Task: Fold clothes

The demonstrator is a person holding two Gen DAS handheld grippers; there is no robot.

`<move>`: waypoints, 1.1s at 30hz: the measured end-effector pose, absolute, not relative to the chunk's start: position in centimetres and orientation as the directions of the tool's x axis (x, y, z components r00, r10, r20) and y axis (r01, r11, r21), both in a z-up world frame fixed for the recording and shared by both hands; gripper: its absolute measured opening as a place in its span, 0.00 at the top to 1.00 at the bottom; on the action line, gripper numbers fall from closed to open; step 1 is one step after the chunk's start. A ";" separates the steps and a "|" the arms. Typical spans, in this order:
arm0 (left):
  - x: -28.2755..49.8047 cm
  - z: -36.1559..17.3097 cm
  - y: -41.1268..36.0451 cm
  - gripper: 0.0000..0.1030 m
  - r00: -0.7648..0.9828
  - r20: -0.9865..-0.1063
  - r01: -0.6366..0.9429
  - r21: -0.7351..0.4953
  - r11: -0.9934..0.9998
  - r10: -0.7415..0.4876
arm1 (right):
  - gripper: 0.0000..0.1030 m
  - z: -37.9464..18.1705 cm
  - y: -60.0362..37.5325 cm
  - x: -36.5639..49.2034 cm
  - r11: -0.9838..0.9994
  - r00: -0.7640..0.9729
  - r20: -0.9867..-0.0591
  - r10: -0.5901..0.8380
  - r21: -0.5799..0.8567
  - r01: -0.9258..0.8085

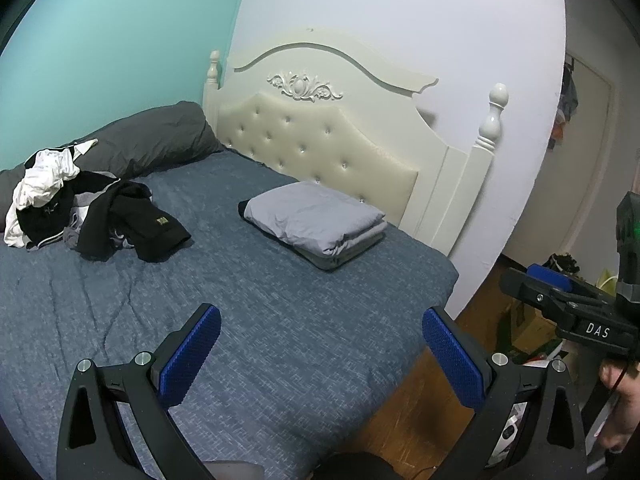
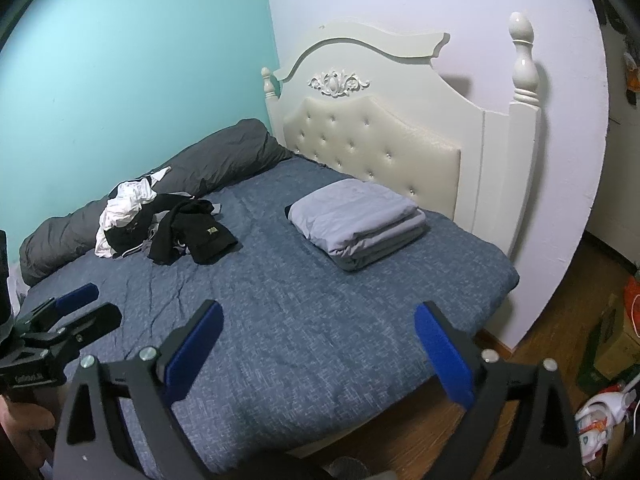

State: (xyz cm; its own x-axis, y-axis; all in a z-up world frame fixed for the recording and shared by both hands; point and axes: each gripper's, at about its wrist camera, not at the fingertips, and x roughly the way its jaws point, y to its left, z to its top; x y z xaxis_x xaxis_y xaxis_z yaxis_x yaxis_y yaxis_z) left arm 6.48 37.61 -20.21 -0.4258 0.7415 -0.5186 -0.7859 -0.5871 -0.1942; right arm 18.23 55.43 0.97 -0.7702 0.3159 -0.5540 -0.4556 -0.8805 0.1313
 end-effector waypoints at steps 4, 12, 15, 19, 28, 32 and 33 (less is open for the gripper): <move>6.5 -20.0 37.3 0.00 -0.424 -0.520 -0.785 -0.198 -0.588 0.742 | 0.00 1.0 55.4 18.4 -0.878 -0.769 -0.554 0.320 0.132 -0.460; 6.4 -19.8 36.9 0.00 -0.431 -0.521 -0.776 -0.203 -0.598 0.736 | 0.00 0.8 55.0 18.6 -0.879 -0.762 -0.561 0.323 0.121 -0.462; 6.4 -19.7 36.7 0.00 -0.432 -0.523 -0.776 -0.199 -0.598 0.735 | 0.00 0.7 54.8 18.7 -0.876 -0.760 -0.558 0.333 0.115 -0.468; 6.6 -19.5 36.7 0.00 -0.428 -0.524 -0.780 -0.199 -0.594 0.737 | 0.00 0.6 54.7 18.8 -0.877 -0.760 -0.558 0.332 0.114 -0.467; 6.9 -19.6 36.6 0.00 -0.432 -0.528 -0.783 -0.183 -0.595 0.731 | 0.00 0.7 54.7 18.9 -0.881 -0.763 -0.558 0.327 0.111 -0.460; 6.9 -19.6 36.6 0.00 -0.435 -0.525 -0.781 -0.184 -0.597 0.731 | 0.00 0.7 54.7 18.9 -0.883 -0.763 -0.556 0.329 0.107 -0.458; 6.9 -19.6 36.6 0.00 -0.435 -0.526 -0.781 -0.184 -0.597 0.731 | 0.00 0.6 54.7 18.9 -0.882 -0.762 -0.557 0.329 0.106 -0.458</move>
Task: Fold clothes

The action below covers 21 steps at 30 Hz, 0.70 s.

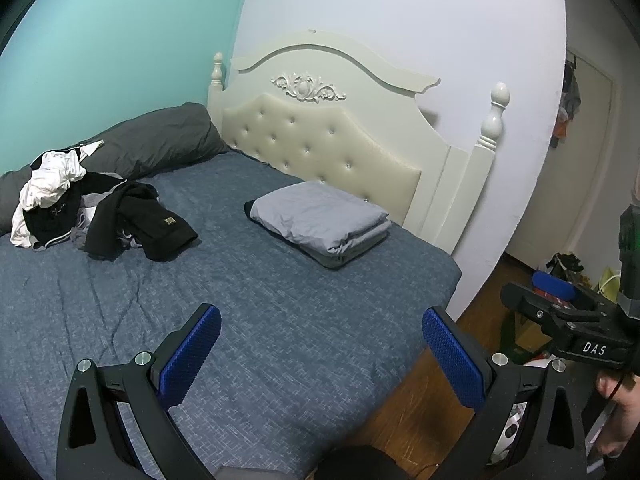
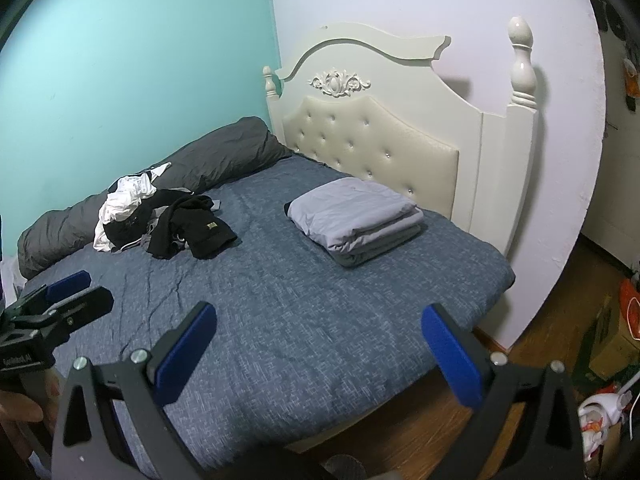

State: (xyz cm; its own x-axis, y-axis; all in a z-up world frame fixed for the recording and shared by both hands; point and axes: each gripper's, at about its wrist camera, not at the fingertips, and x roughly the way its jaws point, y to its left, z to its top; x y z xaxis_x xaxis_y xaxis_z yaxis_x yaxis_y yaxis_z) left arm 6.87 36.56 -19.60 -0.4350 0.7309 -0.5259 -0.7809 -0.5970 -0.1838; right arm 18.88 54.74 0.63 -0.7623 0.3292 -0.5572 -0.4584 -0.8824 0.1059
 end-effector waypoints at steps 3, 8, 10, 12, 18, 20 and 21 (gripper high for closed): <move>7.0 -19.6 36.6 0.00 -0.437 -0.527 -0.782 -0.178 -0.597 0.729 | 0.00 0.5 54.7 19.0 -0.882 -0.761 -0.557 0.332 0.103 -0.460; 7.1 -19.5 36.6 0.00 -0.438 -0.523 -0.783 -0.178 -0.597 0.731 | 0.00 0.4 54.5 19.0 -0.882 -0.760 -0.557 0.334 0.100 -0.461; 7.1 -19.5 36.7 0.00 -0.435 -0.527 -0.783 -0.179 -0.595 0.730 | 0.00 0.4 54.4 19.2 -0.882 -0.760 -0.556 0.336 0.099 -0.461; 7.1 -19.6 36.7 0.00 -0.433 -0.530 -0.784 -0.179 -0.595 0.729 | 0.00 0.5 54.4 19.2 -0.882 -0.761 -0.554 0.337 0.097 -0.461; 7.0 -19.7 36.7 0.00 -0.428 -0.529 -0.784 -0.187 -0.592 0.733 | 0.00 0.4 54.4 19.3 -0.883 -0.762 -0.553 0.337 0.096 -0.460; 7.0 -19.7 36.7 0.00 -0.423 -0.528 -0.786 -0.191 -0.588 0.736 | 0.00 0.4 54.5 19.4 -0.883 -0.761 -0.554 0.336 0.096 -0.459; 7.0 -19.6 36.7 0.00 -0.420 -0.528 -0.788 -0.191 -0.585 0.738 | 0.00 0.4 54.5 19.4 -0.883 -0.761 -0.555 0.335 0.096 -0.459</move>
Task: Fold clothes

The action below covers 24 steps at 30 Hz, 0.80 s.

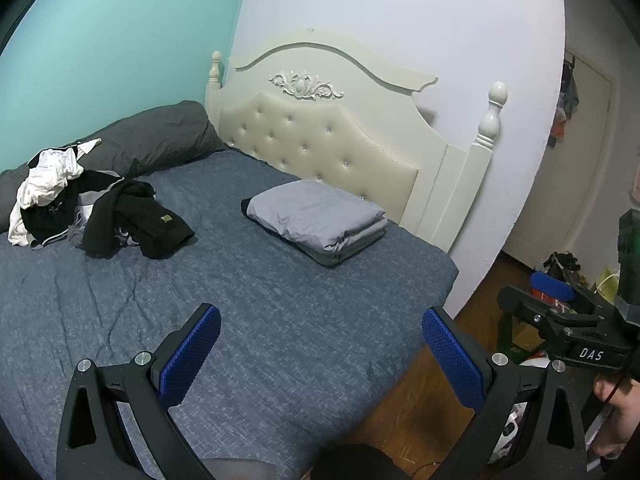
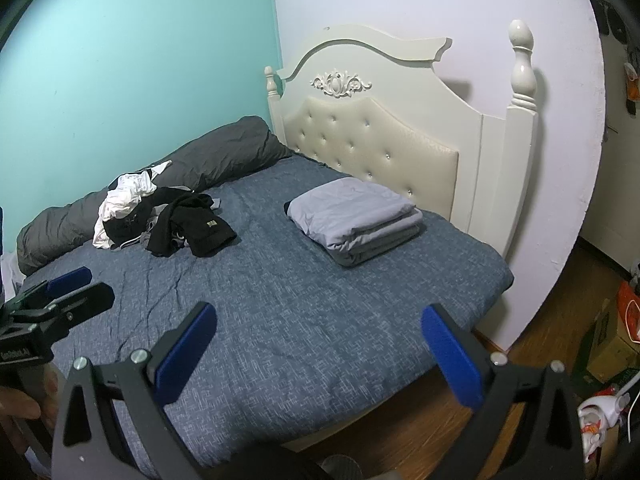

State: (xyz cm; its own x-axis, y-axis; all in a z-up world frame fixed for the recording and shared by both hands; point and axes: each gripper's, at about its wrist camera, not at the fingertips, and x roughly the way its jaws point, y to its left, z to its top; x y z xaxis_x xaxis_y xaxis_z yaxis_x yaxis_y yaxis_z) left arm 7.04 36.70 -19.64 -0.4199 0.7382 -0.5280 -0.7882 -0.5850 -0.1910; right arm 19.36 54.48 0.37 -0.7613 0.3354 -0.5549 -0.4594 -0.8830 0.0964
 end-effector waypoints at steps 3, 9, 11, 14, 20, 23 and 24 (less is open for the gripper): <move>7.1 -19.7 36.8 0.00 -0.413 -0.529 -0.793 -0.191 -0.578 0.741 | 0.00 0.4 54.5 19.3 -0.883 -0.762 -0.554 0.335 0.098 -0.460; 7.2 -19.8 36.9 0.00 -0.405 -0.534 -0.799 -0.188 -0.572 0.742 | 0.00 0.4 54.5 19.3 -0.883 -0.762 -0.554 0.335 0.097 -0.459; 7.3 -19.8 36.9 0.00 -0.410 -0.534 -0.798 -0.183 -0.574 0.740 | 0.00 0.4 54.5 19.4 -0.883 -0.762 -0.554 0.337 0.096 -0.460; 7.3 -19.9 37.0 0.00 -0.415 -0.535 -0.795 -0.179 -0.579 0.736 | 0.00 0.4 54.5 19.4 -0.882 -0.761 -0.554 0.337 0.095 -0.461; 7.2 -19.9 36.8 0.00 -0.423 -0.532 -0.791 -0.179 -0.586 0.733 | 0.00 0.4 54.6 19.5 -0.880 -0.760 -0.553 0.342 0.096 -0.465; 7.2 -19.9 36.8 0.00 -0.427 -0.532 -0.788 -0.178 -0.589 0.732 | 0.00 0.5 54.6 19.5 -0.879 -0.761 -0.550 0.344 0.096 -0.467; 7.2 -19.9 36.8 0.00 -0.428 -0.532 -0.788 -0.177 -0.590 0.731 | 0.00 0.5 54.6 19.5 -0.879 -0.761 -0.550 0.344 0.097 -0.467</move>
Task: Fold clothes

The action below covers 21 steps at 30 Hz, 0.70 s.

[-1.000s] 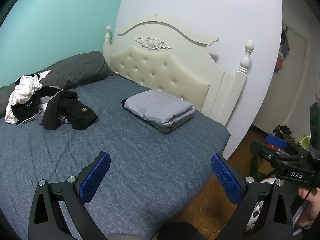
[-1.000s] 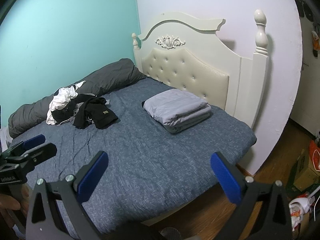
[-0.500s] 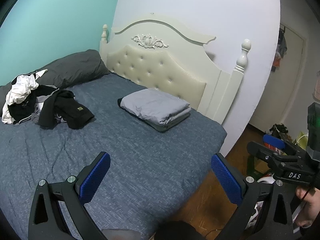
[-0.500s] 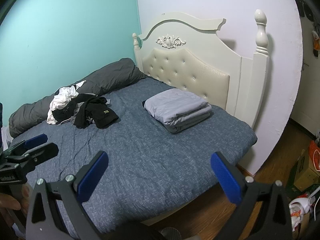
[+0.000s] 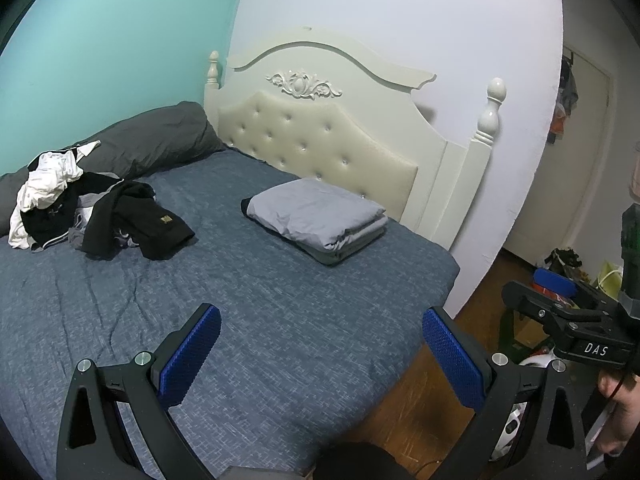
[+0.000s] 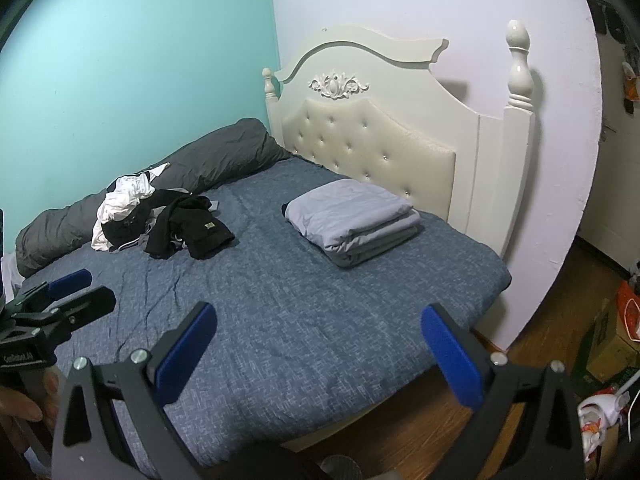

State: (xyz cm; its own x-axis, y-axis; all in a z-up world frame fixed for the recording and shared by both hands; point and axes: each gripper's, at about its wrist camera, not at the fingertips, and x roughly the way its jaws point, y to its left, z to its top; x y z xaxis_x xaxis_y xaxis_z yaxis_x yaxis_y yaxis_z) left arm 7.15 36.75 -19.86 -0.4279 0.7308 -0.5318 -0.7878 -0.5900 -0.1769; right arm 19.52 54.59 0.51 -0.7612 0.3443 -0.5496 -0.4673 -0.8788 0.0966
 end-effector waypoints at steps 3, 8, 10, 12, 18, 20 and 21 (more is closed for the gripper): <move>7.2 -19.9 36.7 0.00 -0.428 -0.532 -0.788 -0.175 -0.590 0.730 | 0.00 0.5 54.6 19.6 -0.878 -0.760 -0.550 0.346 0.097 -0.469; 7.1 -19.8 36.8 0.00 -0.426 -0.536 -0.789 -0.175 -0.589 0.729 | 0.00 0.5 54.6 19.6 -0.879 -0.761 -0.552 0.341 0.101 -0.467; 7.0 -19.8 36.8 0.00 -0.425 -0.538 -0.788 -0.175 -0.590 0.728 | 0.00 0.6 54.6 19.6 -0.879 -0.761 -0.551 0.342 0.100 -0.467; 7.0 -19.8 36.8 0.00 -0.422 -0.540 -0.788 -0.179 -0.589 0.729 | 0.00 0.6 54.6 19.5 -0.879 -0.762 -0.550 0.342 0.100 -0.467; 7.0 -19.9 36.8 0.00 -0.416 -0.542 -0.790 -0.182 -0.585 0.730 | 0.00 0.7 54.6 19.4 -0.880 -0.762 -0.550 0.342 0.099 -0.465; 7.1 -19.9 36.9 0.00 -0.420 -0.541 -0.789 -0.178 -0.588 0.728 | 0.00 0.7 54.7 19.5 -0.879 -0.762 -0.551 0.341 0.100 -0.466; 7.1 -19.9 36.9 0.00 -0.421 -0.541 -0.789 -0.178 -0.588 0.728 | 0.00 0.7 54.7 19.5 -0.879 -0.761 -0.552 0.341 0.100 -0.467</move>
